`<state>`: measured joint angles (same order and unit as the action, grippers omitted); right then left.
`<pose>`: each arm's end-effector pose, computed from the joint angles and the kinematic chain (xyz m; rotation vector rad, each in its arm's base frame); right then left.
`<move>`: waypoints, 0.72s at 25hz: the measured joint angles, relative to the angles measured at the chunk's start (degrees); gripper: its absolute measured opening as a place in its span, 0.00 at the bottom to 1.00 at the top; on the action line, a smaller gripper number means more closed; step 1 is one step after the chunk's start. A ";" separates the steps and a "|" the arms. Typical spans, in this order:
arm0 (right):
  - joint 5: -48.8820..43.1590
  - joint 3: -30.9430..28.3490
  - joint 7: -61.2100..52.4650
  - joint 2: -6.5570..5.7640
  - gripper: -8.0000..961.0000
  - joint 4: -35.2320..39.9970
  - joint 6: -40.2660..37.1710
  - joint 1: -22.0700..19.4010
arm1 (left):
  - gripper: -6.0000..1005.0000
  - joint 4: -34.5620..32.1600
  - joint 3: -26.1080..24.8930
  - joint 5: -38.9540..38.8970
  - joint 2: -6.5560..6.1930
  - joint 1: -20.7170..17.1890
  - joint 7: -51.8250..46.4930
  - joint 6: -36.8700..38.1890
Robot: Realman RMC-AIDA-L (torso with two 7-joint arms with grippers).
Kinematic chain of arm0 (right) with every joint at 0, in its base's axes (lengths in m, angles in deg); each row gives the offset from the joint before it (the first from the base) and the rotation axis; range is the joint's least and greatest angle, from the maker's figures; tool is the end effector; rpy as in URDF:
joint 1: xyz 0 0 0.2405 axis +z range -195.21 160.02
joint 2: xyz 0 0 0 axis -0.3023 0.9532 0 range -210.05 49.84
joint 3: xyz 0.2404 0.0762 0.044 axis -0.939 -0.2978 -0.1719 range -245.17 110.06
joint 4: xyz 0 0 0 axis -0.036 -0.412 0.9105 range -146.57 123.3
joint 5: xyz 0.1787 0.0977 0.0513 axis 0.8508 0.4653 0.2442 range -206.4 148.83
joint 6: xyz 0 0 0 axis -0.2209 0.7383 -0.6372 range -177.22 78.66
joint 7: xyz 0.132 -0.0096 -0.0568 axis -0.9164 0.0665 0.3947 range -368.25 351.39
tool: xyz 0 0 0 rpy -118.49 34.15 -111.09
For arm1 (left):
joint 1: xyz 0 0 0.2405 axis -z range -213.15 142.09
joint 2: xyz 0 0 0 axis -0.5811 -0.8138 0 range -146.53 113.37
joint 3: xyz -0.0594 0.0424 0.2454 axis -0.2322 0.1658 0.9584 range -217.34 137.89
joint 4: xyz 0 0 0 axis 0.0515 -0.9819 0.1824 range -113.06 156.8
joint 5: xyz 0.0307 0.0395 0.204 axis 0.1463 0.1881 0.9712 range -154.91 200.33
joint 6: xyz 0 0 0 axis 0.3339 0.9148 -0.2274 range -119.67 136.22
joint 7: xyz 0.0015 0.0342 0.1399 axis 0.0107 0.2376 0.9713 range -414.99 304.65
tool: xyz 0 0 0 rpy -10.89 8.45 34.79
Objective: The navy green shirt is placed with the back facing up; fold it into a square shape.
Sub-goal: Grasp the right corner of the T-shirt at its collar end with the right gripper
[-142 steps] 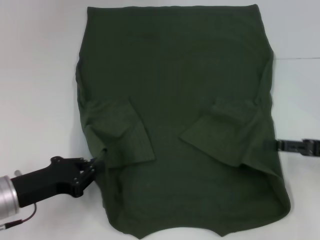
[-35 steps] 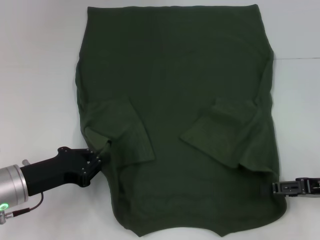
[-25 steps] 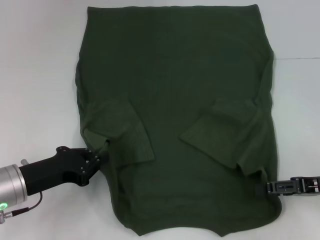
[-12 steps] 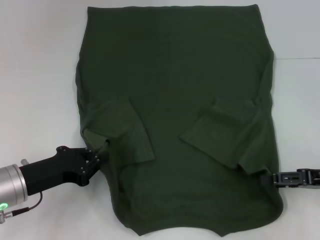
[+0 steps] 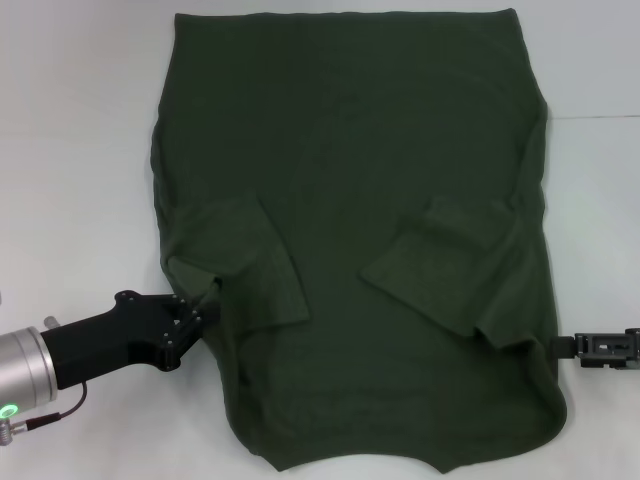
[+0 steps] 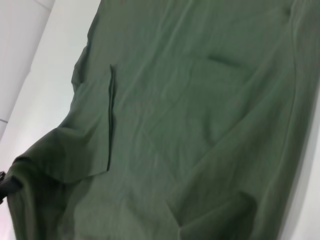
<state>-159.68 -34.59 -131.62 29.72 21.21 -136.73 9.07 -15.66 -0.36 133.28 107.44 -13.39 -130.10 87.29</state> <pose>0.3525 0.3024 0.0492 -2.2423 1.8247 0.4253 -0.2994 0.3044 -0.0271 -2.4976 -0.7828 -0.6768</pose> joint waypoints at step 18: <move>-1.45 0.50 -0.11 1.39 0.95 -1.16 3.44 1.64 | 0.05 0.00 -0.09 0.00 0.00 0.10 0.06 -0.79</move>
<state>-161.13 -34.08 -131.74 31.11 20.05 -133.29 10.72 -15.65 -0.44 133.28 107.44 -13.29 -130.04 86.50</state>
